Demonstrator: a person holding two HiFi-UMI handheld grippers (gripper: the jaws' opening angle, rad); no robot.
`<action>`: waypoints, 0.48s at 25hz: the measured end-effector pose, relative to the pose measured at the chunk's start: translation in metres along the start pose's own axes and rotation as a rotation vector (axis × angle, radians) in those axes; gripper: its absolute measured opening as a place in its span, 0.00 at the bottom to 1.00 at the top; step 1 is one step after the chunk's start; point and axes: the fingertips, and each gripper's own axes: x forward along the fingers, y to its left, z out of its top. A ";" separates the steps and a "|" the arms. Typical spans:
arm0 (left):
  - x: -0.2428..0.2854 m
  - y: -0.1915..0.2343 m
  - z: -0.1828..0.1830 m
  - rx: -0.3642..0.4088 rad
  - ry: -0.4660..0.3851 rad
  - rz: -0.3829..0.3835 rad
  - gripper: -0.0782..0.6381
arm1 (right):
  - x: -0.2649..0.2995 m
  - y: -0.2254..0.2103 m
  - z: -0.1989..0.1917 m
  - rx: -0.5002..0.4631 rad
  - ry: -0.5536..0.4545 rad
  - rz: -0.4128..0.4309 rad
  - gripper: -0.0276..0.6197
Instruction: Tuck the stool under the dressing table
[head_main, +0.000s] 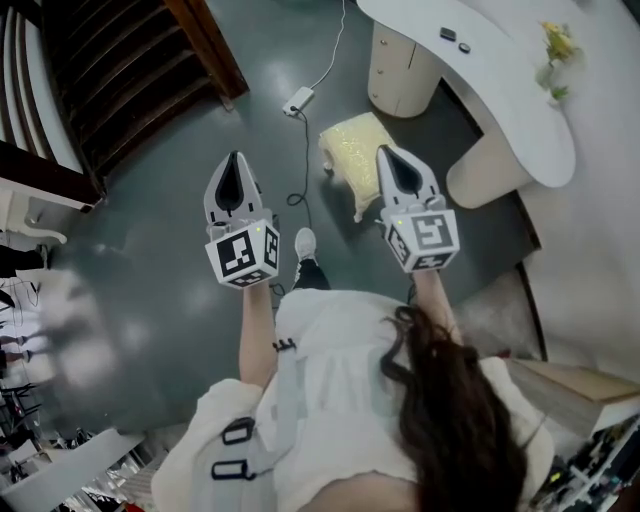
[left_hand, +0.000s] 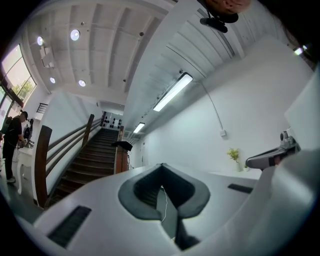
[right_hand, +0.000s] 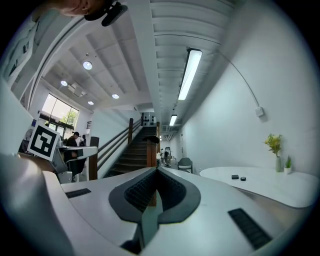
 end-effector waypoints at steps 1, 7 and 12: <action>0.013 0.006 -0.004 -0.003 0.005 -0.006 0.11 | 0.014 -0.002 0.000 -0.003 0.000 -0.004 0.05; 0.094 0.050 -0.018 -0.007 0.022 -0.037 0.11 | 0.103 -0.015 -0.004 0.021 0.022 -0.070 0.05; 0.161 0.090 -0.035 -0.004 0.037 -0.082 0.11 | 0.184 -0.013 -0.007 0.012 0.043 -0.091 0.05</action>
